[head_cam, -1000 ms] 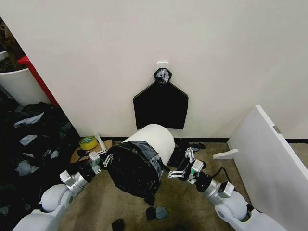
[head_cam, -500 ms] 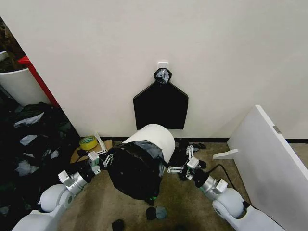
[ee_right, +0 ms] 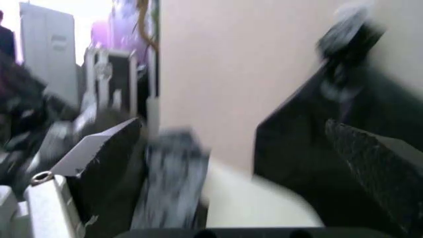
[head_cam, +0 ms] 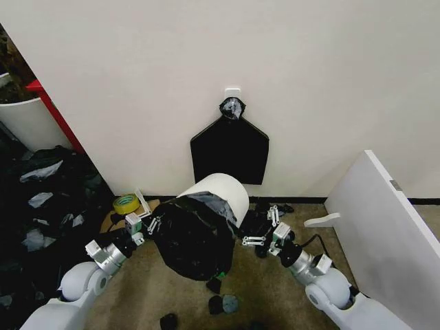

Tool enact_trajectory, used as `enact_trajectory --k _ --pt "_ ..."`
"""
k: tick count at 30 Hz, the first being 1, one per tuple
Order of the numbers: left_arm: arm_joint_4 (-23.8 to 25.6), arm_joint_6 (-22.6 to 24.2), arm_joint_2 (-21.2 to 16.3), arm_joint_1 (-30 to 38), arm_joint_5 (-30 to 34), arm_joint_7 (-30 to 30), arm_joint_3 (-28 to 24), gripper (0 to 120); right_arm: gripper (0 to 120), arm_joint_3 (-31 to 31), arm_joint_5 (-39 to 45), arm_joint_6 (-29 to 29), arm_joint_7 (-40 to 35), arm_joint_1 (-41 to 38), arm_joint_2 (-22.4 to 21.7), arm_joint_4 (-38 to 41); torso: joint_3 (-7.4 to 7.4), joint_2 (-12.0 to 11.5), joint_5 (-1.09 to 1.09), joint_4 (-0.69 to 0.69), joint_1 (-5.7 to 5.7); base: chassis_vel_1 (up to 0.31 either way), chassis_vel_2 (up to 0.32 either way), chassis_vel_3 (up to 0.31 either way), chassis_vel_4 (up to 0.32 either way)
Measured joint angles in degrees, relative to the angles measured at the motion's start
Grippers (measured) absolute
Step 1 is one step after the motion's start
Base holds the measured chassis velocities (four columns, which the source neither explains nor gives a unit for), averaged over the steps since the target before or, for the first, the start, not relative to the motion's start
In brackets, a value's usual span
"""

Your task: Place the garbage bag over the trash bin.

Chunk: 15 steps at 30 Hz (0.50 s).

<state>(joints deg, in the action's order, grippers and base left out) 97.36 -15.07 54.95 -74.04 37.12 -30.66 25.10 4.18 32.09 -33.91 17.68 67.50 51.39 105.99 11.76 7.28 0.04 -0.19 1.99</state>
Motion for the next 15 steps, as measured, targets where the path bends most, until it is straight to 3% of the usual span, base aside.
enact_trajectory --k 4,5,7,8,9,11,12,13,14,15 --pt "3.2 5.6 -0.2 -1.1 1.0 5.5 -1.0 0 100 1.0 1.5 0.8 -2.1 -0.5 0.3 2.1 0.00 0.0 -0.01 0.01 0.00 0.000 0.000 0.000 0.000" --pt "6.5 11.8 -0.2 -1.9 3.9 11.5 -1.9 0 100 1.0 1.4 1.9 -5.1 -0.4 0.8 4.3 0.00 0.0 0.00 0.01 0.00 0.000 0.000 0.000 0.000" --pt "9.4 17.1 0.1 -2.3 7.3 16.9 -2.4 0 100 0.7 0.4 2.8 -7.4 0.0 1.2 6.2 0.00 0.0 -0.01 0.01 0.00 0.000 0.000 0.000 0.000" --pt "12.3 23.0 0.5 -2.6 10.8 22.8 -2.6 0 100 0.3 -0.9 3.1 -8.3 0.3 1.6 7.2 0.00 0.0 0.00 -0.01 0.00 0.000 0.000 0.000 0.000" --pt "12.3 23.0 0.5 -2.6 10.8 22.8 -2.6 0 100 0.3 -0.9 3.1 -8.3 0.3 1.6 7.2 0.00 0.0 0.00 -0.01 0.00 0.000 0.000 0.000 0.000" --pt "15.3 30.0 0.9 -2.7 14.7 29.3 -3.0 0 100 -0.3 -3.1 3.2 -8.5 1.1 2.3 8.1 0.00 0.0 0.01 0.01 0.00 0.000 0.000 0.000 0.000" --pt "15.3 30.0 0.9 -2.7 14.7 29.3 -3.0 0 100 -0.3 -3.1 3.2 -8.5 1.1 2.3 8.1 0.00 0.0 0.01 0.01 0.00 0.000 0.000 0.000 0.000" --pt "16.8 33.4 1.1 -2.7 16.6 32.9 -3.2 0 100 -0.4 -4.0 3.2 -8.6 1.5 2.6 8.4 0.00 0.0 -0.02 0.00 0.00 0.000 0.000 0.000 0.000" --pt "20.6 44.2 2.0 -2.7 23.7 45.1 -3.8 0 100 -0.7 -7.0 3.1 -8.7 2.6 3.6 8.7 0.00 0.0 0.01 0.00 0.00 0.000 0.000 0.000 0.000" --pt "21.6 47.1 2.5 -2.8 25.9 49.2 -4.2 0 100 -0.7 -7.9 3.1 -8.8 2.7 3.9 8.7 -0.01 0.0 0.01 0.00 0.00 0.000 0.000 0.000 0.000"
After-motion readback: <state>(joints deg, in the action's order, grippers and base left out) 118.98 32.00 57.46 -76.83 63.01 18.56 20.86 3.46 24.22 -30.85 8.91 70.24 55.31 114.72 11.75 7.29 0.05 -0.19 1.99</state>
